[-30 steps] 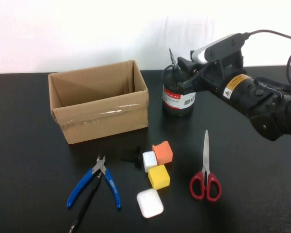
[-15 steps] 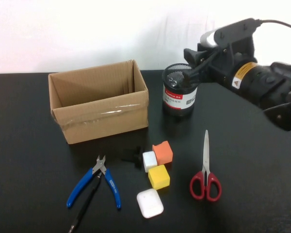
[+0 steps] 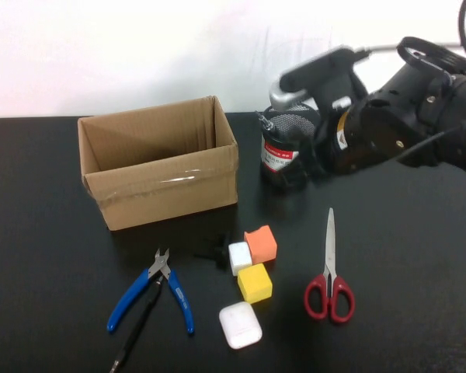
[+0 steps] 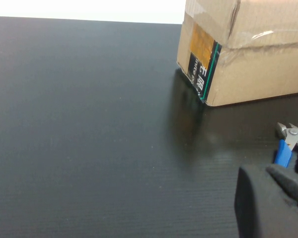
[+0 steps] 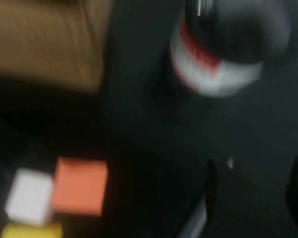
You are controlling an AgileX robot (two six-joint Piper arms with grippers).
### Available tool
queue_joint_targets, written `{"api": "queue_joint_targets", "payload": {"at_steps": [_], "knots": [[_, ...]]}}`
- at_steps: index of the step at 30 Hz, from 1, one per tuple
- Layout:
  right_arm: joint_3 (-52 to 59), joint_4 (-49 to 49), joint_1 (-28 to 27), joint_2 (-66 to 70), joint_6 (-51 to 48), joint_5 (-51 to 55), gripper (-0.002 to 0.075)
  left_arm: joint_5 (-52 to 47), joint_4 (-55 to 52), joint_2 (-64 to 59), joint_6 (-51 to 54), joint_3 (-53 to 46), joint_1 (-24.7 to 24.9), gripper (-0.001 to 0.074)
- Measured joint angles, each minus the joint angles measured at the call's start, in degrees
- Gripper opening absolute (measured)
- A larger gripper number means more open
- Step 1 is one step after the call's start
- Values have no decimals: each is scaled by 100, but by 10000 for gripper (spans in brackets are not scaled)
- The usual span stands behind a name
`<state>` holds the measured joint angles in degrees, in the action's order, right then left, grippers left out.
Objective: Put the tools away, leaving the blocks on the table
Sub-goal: Pick up the scissors from the table
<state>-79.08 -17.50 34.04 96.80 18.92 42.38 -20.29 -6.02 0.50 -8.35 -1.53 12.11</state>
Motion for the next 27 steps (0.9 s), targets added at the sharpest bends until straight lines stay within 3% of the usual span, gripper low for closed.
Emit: {"api": "queue_joint_targets", "payload": {"at_steps": [5,10,27], "knots": [[7,1317,-599,342,-300,480,232,0,0,0,0,0,0,-6],[385,2845,-954,469,-423,38,232,0,0,0,0,0,0,-6],[869,3231,-947,1327,-332,-936,232,0,0,0,0,0,0,-6]]}}
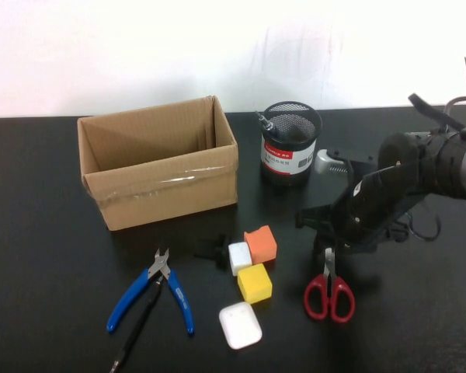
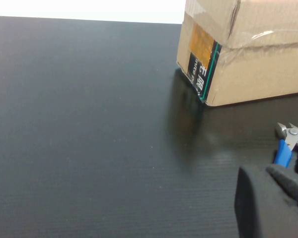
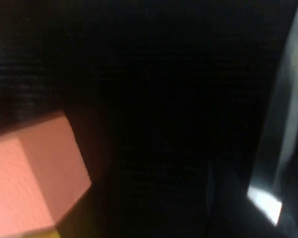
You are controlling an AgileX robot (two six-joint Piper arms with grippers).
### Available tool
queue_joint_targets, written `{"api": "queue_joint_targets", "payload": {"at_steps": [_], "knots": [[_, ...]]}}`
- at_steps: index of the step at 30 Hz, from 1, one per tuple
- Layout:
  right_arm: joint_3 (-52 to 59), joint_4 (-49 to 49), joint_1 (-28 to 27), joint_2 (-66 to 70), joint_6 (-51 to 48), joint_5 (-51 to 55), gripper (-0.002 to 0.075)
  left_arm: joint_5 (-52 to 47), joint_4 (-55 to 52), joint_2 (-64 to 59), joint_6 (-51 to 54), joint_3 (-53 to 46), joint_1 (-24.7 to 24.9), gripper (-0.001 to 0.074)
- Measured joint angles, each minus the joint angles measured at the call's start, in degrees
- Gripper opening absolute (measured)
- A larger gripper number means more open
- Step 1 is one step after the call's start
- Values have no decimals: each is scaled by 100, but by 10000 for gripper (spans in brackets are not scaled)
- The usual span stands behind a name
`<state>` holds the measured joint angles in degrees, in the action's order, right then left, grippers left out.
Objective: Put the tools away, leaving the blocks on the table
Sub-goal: Pick up the scissors from the table, then place the Scissors into the box
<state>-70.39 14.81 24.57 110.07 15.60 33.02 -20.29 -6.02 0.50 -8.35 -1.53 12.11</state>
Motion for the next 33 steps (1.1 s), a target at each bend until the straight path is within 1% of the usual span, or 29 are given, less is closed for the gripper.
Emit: {"api": "queue_joint_targets", "payload": {"at_steps": [4,5,6,8,9,17,21,23,27,33], "knots": [[0,-41,0,131,0,-83,230,0,0,0,0,0,0,-6],[0,-88,0,147,0,-83,213,0,0,0,0,0,0,-6],[0,-110,0,147,-15,-54,170,0,0,0,0,0,0,-6],[0,-237,0,147,-71,14,31,0,0,0,0,0,0,-6],[0,-316,0,147,-87,64,-6,0,0,0,0,0,0,-6],[0,-1251,0,81,-110,492,-6,0,0,0,0,0,0,-6],[0,-1381,0,-291,-144,244,-6,0,0,0,0,0,0,-6],[-11,-1292,0,-556,-378,26,-6,0,0,0,0,0,0,-6],[-11,-1338,0,-1224,-849,-691,-6,0,0,0,0,0,0,-6],[-11,-1425,0,-1689,-955,-2705,-6,0,0,0,0,0,0,-6]]}}
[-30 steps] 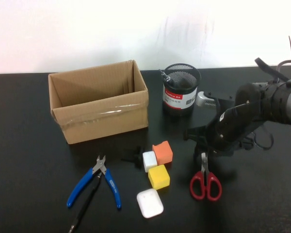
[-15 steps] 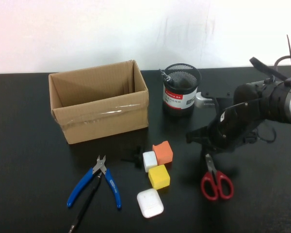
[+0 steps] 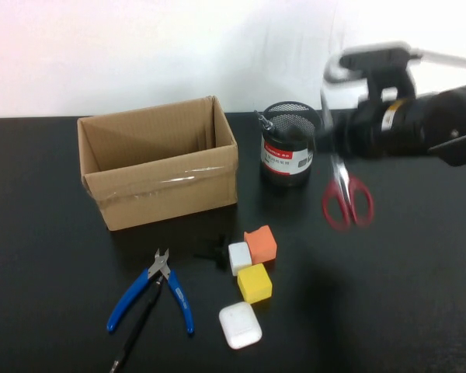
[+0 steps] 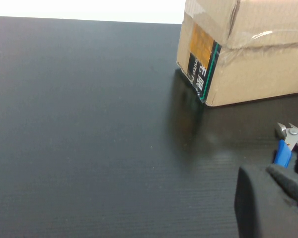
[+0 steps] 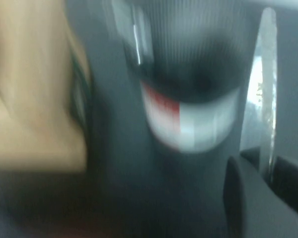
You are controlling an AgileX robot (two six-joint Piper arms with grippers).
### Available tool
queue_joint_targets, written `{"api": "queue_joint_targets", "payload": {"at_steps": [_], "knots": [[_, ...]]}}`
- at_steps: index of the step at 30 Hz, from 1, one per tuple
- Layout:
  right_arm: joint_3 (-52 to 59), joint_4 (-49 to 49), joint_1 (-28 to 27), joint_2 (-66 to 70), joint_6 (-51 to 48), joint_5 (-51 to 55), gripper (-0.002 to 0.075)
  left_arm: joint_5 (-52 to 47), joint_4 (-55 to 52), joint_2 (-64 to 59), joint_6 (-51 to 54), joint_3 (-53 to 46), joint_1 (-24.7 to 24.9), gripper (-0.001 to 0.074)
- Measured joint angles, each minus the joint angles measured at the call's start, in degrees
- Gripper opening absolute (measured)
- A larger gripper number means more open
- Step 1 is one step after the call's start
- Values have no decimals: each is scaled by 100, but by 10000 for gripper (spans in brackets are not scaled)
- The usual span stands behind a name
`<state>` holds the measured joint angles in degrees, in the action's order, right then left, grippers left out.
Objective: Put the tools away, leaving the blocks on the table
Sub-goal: Place the Scissors into the box
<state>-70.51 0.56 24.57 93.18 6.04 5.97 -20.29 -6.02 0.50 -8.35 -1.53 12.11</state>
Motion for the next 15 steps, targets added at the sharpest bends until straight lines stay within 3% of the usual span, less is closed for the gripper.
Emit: {"api": "queue_joint_targets", "payload": {"at_steps": [10,15], "knots": [[0,-472,0,414,-112,-3284,-6,0,0,0,0,0,0,-6],[0,-904,0,753,-75,-4192,-6,0,0,0,0,0,0,-6]]}}
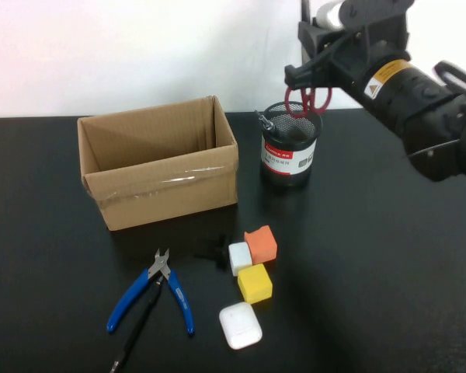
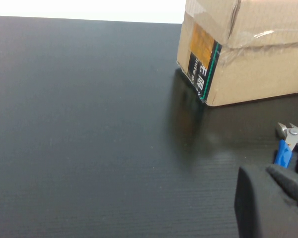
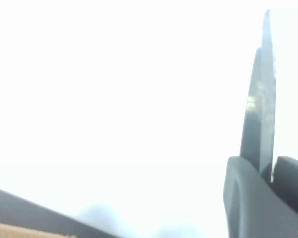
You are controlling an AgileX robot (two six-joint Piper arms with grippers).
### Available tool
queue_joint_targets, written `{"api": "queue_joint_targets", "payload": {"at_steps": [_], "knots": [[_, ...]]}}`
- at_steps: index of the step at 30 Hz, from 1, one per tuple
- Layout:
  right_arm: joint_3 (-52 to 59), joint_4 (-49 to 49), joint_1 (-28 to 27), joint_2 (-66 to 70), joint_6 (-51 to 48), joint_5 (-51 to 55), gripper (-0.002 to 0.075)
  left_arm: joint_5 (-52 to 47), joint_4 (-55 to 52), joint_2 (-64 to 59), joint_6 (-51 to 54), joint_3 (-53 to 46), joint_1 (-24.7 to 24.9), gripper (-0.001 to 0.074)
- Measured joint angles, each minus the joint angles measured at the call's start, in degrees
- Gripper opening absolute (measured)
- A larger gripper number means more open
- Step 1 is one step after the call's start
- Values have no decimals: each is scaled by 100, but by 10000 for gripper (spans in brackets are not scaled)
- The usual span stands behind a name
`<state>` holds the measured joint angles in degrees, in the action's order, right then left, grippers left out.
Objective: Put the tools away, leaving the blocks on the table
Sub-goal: Place the Scissors into the box
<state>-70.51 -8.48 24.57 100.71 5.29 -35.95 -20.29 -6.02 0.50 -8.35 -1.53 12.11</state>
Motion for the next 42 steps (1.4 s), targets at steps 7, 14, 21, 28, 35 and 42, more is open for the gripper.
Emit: {"api": "queue_joint_targets", "payload": {"at_steps": [7,14,21,28,35,42], "knots": [[0,12,0,441,13,-280,-6,0,0,0,0,0,0,-6],[-92,35,0,756,14,-571,-6,0,0,0,0,0,0,-6],[-174,59,-14,867,-22,-582,-6,0,0,0,0,0,0,-6],[-283,59,-102,805,-33,-620,-6,0,0,0,0,0,0,-6],[-298,-917,-32,398,245,-575,-6,0,0,0,0,0,0,-6],[-1051,-2168,529,293,1114,-40,-6,0,0,0,0,0,0,-6]]}}
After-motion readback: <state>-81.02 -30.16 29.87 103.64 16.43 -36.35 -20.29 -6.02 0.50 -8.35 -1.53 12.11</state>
